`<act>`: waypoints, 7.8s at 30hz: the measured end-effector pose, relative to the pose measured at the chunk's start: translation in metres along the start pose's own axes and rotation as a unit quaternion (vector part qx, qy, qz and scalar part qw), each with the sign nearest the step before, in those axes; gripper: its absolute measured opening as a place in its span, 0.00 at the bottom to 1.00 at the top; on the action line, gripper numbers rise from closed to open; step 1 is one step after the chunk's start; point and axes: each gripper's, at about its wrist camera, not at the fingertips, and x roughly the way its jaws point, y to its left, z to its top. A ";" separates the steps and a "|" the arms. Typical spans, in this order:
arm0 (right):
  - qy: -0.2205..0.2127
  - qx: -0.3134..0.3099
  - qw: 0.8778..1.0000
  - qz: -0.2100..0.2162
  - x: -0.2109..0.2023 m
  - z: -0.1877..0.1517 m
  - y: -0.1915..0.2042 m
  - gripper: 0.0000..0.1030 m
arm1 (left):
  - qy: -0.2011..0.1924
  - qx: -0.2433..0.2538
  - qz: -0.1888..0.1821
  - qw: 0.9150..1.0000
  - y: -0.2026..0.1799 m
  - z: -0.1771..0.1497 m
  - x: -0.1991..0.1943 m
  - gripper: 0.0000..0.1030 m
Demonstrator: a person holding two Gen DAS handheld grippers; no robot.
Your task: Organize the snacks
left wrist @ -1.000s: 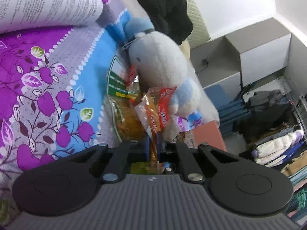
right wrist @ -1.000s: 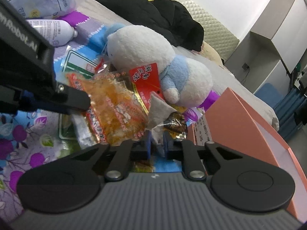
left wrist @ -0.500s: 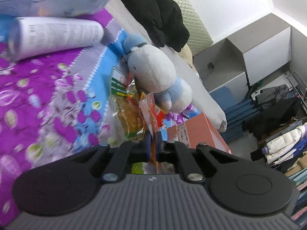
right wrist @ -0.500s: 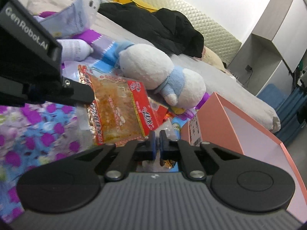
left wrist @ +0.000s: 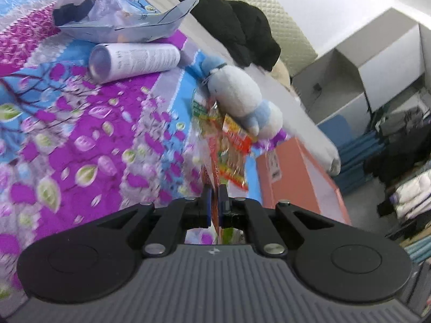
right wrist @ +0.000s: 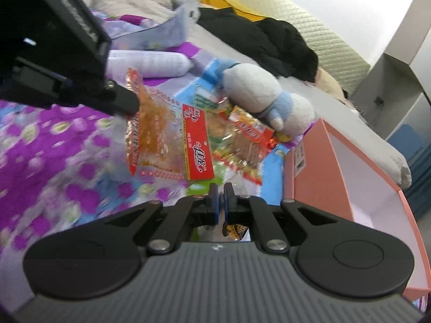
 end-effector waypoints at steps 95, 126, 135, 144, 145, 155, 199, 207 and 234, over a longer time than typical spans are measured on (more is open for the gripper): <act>0.045 0.235 0.965 0.106 -0.043 -0.083 -0.072 0.54 | 0.101 0.199 0.185 0.957 -0.047 -0.067 0.010 0.58; 0.067 0.200 0.972 0.101 -0.051 -0.093 -0.067 0.52 | 0.113 0.054 0.068 0.990 -0.038 -0.082 0.016 0.64; 0.080 0.192 0.973 0.098 -0.022 -0.110 -0.051 0.52 | 0.133 -0.010 0.022 0.991 -0.013 -0.086 0.049 0.68; 0.084 0.211 0.968 0.105 -0.018 -0.114 -0.054 0.52 | 0.150 -0.030 -0.029 0.988 -0.018 -0.090 0.059 0.62; 0.084 0.211 0.968 0.104 -0.018 -0.114 -0.053 0.52 | 0.152 -0.027 -0.024 0.988 -0.018 -0.093 0.058 0.58; 0.094 0.219 0.965 0.105 -0.020 -0.108 -0.056 0.51 | 0.147 0.007 0.025 0.989 -0.024 -0.098 0.050 0.28; -0.014 0.306 0.952 0.024 -0.192 -0.087 -0.174 0.51 | 0.066 0.177 0.016 0.982 -0.199 -0.102 -0.091 0.28; -0.008 0.332 0.943 -0.006 -0.184 -0.095 -0.200 0.51 | 0.096 0.209 -0.026 0.973 -0.237 -0.094 -0.052 0.28; 0.052 0.367 0.929 -0.003 -0.006 -0.090 -0.304 0.51 | 0.180 0.248 0.001 0.952 -0.310 -0.029 0.207 0.28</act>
